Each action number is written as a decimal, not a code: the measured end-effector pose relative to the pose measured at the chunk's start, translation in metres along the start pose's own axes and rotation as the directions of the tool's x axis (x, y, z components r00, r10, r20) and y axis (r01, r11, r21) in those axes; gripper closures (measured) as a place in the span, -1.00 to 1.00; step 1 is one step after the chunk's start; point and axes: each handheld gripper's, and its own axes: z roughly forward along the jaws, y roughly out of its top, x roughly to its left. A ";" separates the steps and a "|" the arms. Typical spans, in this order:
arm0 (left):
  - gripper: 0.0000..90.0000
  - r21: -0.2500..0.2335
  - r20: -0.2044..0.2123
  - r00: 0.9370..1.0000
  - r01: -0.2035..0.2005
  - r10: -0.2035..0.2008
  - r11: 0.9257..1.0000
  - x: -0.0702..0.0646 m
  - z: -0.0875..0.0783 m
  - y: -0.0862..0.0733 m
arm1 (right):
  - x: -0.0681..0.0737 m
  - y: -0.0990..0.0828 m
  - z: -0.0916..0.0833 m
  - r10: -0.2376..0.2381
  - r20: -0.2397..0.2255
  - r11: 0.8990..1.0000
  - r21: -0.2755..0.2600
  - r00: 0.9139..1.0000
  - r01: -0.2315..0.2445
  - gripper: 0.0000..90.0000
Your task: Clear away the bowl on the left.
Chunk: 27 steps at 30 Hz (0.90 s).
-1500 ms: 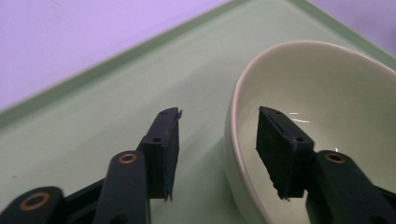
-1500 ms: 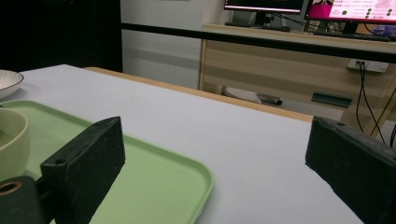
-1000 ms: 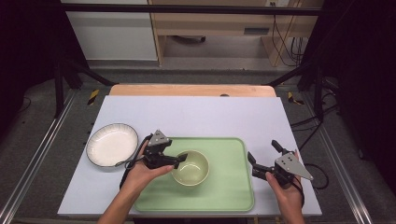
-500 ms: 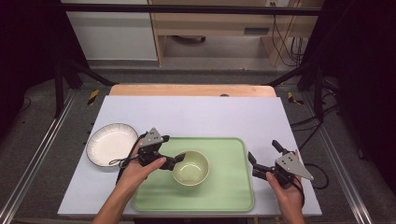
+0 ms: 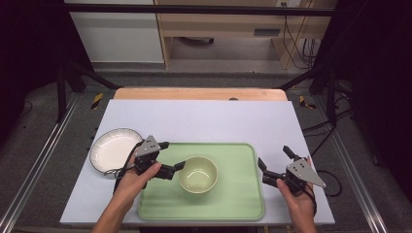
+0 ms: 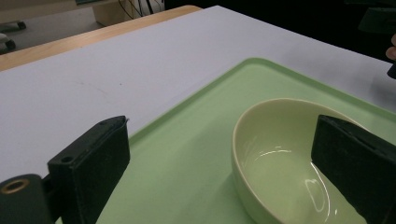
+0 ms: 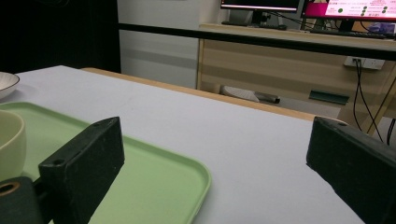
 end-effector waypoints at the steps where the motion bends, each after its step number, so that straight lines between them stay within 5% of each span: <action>1: -0.90 -0.005 -0.006 1.000 -0.001 0.001 1.000 0.001 -0.003 -0.001 | 0.000 0.000 0.000 0.001 0.001 1.000 0.000 1.000 -0.001 -0.90; 8: -0.82 -0.030 -0.044 0.999 -0.012 0.011 0.999 0.007 -0.024 -0.010 | -0.001 0.000 0.000 0.007 0.000 1.000 0.000 1.000 -0.007 -0.91; 19: -0.96 -0.136 -0.099 0.995 0.022 -0.035 0.990 0.019 -0.054 -0.018 | -0.001 0.000 -0.001 0.008 0.012 1.000 0.003 1.000 -0.008 -0.92; 27: -0.96 -0.162 -0.136 0.989 0.037 -0.059 0.986 0.023 -0.069 -0.028 | -0.001 0.001 -0.002 0.011 0.013 1.000 0.000 1.000 -0.011 -0.92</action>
